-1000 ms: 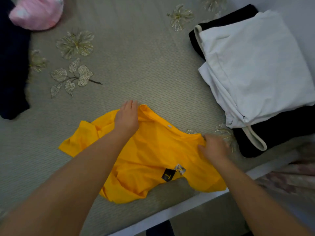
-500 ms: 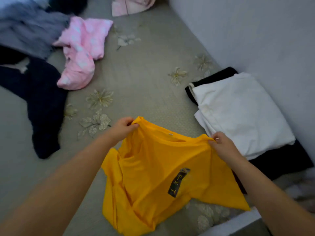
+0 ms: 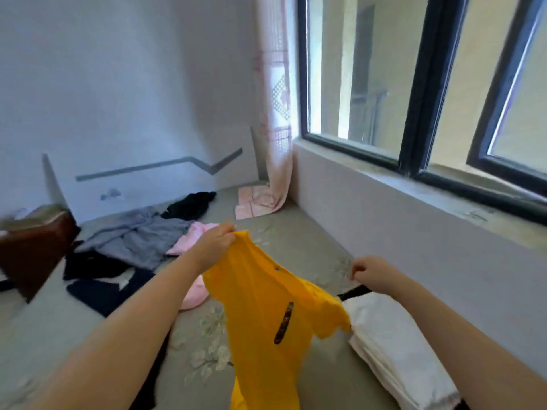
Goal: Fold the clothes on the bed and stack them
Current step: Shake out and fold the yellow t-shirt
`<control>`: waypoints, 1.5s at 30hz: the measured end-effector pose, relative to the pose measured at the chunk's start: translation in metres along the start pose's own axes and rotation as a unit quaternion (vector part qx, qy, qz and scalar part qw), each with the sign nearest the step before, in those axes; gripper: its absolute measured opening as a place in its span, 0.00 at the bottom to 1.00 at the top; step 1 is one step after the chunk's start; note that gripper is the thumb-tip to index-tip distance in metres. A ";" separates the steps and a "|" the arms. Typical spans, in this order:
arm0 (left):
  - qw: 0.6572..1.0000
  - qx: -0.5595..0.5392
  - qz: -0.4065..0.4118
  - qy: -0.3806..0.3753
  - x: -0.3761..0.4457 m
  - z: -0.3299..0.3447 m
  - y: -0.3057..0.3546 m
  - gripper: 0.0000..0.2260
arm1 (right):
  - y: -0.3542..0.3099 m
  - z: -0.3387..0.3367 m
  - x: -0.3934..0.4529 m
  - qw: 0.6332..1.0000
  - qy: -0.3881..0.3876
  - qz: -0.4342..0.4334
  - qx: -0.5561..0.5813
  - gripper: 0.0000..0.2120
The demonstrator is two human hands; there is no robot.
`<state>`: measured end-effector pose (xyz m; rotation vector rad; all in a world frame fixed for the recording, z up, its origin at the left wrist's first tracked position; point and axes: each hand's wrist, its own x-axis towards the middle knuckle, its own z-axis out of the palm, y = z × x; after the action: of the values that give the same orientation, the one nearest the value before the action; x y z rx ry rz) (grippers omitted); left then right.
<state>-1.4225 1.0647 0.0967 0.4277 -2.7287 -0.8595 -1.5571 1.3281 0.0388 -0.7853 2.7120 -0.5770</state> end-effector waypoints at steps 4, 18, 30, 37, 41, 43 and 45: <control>0.997 -0.055 0.051 0.003 -0.058 -0.027 0.027 0.13 | -0.043 0.032 -0.051 0.997 -0.025 -0.055 0.057 0.17; 0.944 -0.322 0.020 0.065 -0.265 -0.140 0.003 0.08 | -0.226 0.148 -0.200 0.918 -0.166 -0.210 0.293 0.15; 0.962 -0.251 0.011 0.107 -0.306 -0.145 0.007 0.09 | -0.218 0.136 -0.266 0.908 -0.185 -0.244 0.284 0.10; 0.974 -0.181 0.081 0.105 -0.283 -0.132 0.042 0.03 | -0.191 0.098 -0.282 0.949 -0.112 -0.280 0.092 0.14; 0.973 -0.151 0.125 0.122 -0.274 -0.138 0.060 0.02 | -0.188 0.075 -0.266 0.948 0.190 -0.246 0.068 0.19; 0.970 -0.102 0.158 0.155 -0.267 -0.141 0.066 0.02 | -0.190 0.077 -0.254 0.941 0.248 -0.229 -0.019 0.28; 0.948 -0.016 0.207 0.242 -0.262 -0.144 0.070 0.05 | -0.192 0.089 -0.243 0.950 0.238 -0.186 -0.083 0.34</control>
<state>-1.1478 1.1367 0.2143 0.0374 -2.2258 -0.5877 -1.2401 1.2876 0.0768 -1.3790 3.0951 -0.6993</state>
